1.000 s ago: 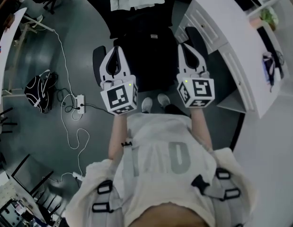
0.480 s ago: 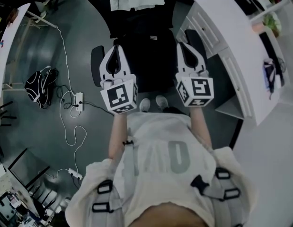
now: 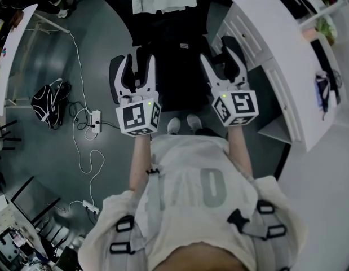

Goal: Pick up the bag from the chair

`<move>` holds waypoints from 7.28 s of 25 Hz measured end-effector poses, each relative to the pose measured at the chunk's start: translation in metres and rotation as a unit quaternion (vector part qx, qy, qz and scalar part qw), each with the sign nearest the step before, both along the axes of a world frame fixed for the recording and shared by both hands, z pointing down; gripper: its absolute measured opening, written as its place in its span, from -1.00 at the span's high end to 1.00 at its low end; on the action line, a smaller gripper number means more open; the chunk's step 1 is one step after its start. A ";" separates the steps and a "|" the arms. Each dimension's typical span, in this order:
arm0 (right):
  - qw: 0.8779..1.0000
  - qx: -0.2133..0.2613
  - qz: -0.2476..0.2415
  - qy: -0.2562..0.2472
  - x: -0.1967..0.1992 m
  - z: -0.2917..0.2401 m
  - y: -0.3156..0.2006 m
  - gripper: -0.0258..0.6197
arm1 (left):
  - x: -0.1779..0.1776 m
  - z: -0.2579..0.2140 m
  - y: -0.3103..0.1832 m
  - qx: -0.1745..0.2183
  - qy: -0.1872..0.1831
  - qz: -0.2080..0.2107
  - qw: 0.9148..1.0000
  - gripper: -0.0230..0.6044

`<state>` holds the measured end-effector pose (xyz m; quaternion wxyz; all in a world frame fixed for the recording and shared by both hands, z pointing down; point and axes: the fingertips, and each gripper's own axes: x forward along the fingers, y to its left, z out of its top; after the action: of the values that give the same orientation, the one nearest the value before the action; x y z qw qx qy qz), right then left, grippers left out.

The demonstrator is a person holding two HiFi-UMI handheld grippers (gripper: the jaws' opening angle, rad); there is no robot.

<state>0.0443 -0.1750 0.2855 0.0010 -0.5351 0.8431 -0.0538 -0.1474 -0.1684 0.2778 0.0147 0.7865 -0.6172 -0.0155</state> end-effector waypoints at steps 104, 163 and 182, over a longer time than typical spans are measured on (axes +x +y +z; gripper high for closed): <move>0.945 -0.305 -0.099 0.066 0.014 0.504 -0.281 0.41 | -0.042 0.529 -0.264 -0.306 -0.114 0.043 0.944 0.72; 0.983 -0.179 -0.032 0.035 0.015 0.029 -0.084 0.50 | -0.044 0.046 -0.094 -0.169 -0.081 0.013 0.982 0.75; 0.981 -0.185 -0.054 0.036 0.016 0.043 -0.044 0.51 | -0.041 0.059 -0.045 -0.185 -0.071 -0.007 0.980 0.75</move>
<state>0.0599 -0.2194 0.3281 -0.1317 -0.4815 0.8455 -0.1895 -0.1884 -0.2132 0.3364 0.1158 0.7652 -0.6142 0.1546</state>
